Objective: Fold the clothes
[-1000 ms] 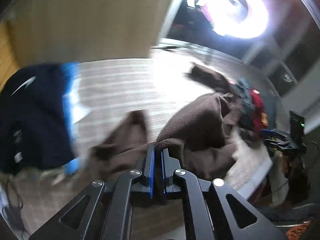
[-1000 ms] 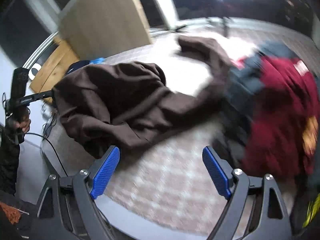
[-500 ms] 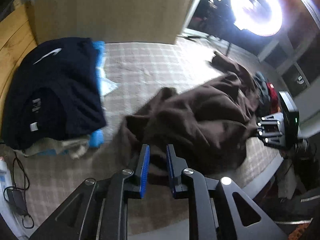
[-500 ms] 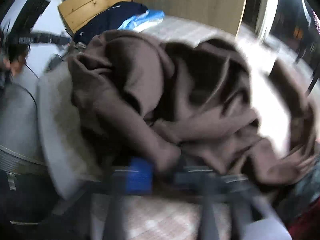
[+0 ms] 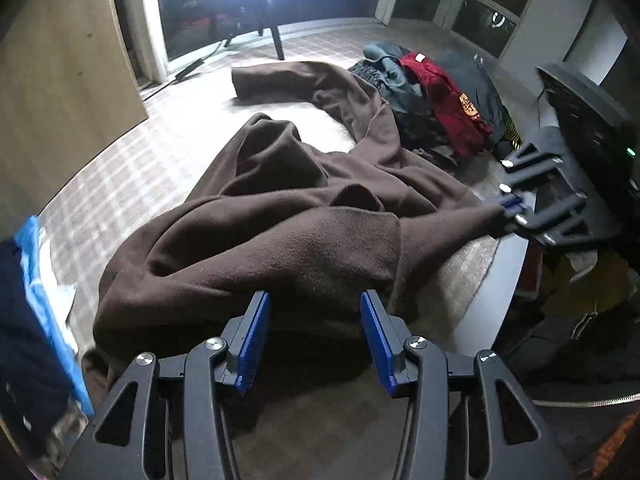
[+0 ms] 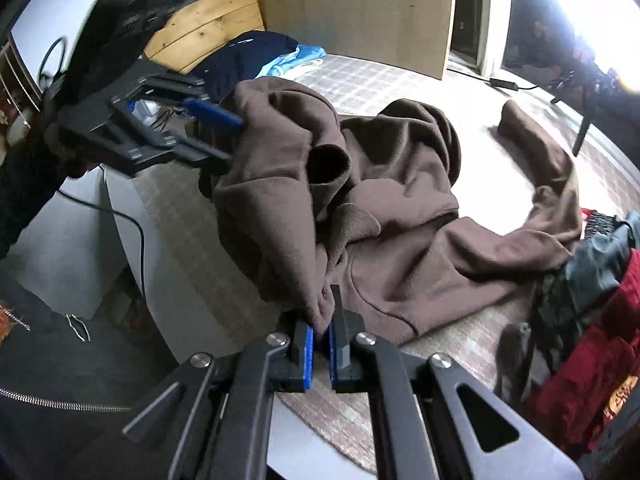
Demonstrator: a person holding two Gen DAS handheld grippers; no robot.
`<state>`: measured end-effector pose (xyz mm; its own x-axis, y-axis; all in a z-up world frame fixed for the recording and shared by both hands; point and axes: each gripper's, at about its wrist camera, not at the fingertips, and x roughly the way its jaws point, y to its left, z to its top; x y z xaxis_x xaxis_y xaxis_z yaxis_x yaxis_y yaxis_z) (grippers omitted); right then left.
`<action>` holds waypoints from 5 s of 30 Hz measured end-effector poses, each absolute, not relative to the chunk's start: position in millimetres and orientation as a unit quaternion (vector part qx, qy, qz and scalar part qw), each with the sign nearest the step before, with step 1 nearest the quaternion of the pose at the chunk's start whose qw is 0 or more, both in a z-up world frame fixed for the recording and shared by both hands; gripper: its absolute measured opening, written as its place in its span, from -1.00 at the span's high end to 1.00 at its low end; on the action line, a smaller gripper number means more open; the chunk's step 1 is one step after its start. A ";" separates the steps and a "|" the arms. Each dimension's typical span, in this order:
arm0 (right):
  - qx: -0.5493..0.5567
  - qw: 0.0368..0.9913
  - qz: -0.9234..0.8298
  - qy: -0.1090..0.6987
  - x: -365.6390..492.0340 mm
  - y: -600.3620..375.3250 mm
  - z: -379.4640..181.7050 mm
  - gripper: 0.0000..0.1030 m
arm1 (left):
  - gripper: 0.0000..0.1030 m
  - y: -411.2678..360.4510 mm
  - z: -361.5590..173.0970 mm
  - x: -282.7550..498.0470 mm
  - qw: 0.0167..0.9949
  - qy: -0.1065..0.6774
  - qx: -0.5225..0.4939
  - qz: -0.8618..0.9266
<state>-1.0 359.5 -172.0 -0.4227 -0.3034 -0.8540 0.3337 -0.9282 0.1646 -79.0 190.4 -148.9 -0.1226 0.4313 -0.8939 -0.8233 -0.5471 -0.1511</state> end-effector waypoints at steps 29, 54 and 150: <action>0.505 0.006 -0.857 -0.098 -89.9 500.4 -165.5 0.08 | 0.13 154.1 -136.8 -148.5 0.298 0.134 -0.530 0.783; 0.615 -0.009 -0.764 -0.195 48.8 475.4 -223.7 0.83 | 0.12 105.5 -161.9 -140.2 0.345 0.072 -0.541 0.763; 0.516 -0.190 -0.811 -0.198 85.6 467.8 -179.5 0.09 | 0.15 224.4 -147.4 -169.3 0.494 0.157 -0.508 0.687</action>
